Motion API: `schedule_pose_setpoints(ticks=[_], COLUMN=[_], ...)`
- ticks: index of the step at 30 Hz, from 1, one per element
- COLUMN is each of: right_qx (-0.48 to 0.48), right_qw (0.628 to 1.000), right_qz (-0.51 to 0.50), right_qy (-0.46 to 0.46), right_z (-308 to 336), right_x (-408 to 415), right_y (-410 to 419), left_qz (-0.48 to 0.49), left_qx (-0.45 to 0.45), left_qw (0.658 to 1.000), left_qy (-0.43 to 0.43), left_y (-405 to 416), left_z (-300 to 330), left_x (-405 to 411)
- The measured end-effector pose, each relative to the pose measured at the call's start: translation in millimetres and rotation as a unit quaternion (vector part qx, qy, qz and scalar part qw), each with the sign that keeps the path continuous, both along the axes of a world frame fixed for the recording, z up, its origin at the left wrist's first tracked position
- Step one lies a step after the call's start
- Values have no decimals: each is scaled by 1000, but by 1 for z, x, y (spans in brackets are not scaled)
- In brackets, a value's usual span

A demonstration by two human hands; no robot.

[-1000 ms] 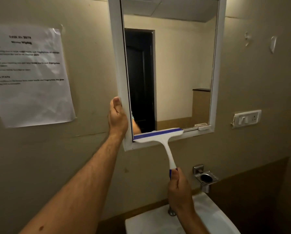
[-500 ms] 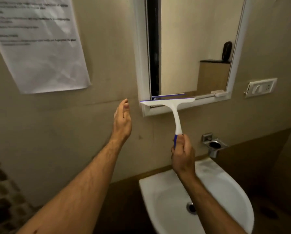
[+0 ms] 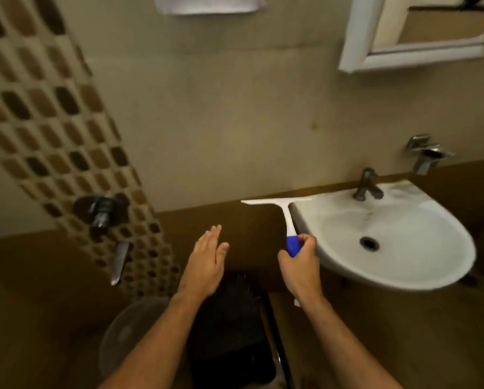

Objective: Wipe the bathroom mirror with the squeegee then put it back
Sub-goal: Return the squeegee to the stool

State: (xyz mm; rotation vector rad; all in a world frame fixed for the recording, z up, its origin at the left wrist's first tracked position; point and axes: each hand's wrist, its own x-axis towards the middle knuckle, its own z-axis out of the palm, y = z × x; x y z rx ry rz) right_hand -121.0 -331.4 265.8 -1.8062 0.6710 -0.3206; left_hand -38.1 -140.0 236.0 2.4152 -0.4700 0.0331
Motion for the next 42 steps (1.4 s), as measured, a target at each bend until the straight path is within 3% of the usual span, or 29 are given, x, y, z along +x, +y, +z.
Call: schedule_pose_setpoints(ticks=[5,18,22,31,42], right_qx=[83,-65,-65,-68,-75], right_qw=[990,963,953,958,960], right_qz=[66,167,174,145,94], right_qy=[95,199,240,239,254], right_z=[-65,-230,-272,-343,-411], right_x=[-26,15,33,83,117], right_y=[69,102,108,136,171], left_qz=[32,132,130,86,76], left_qx=[103,123,130,137,162], left_qw=[991,965,961,964,959], left_qy=[76,189,207,209,220], left_y=[85,132,127,120,168], left_z=[-62,-163,-192,-268,-323], left_x=[-45,-58,-50,1,30])
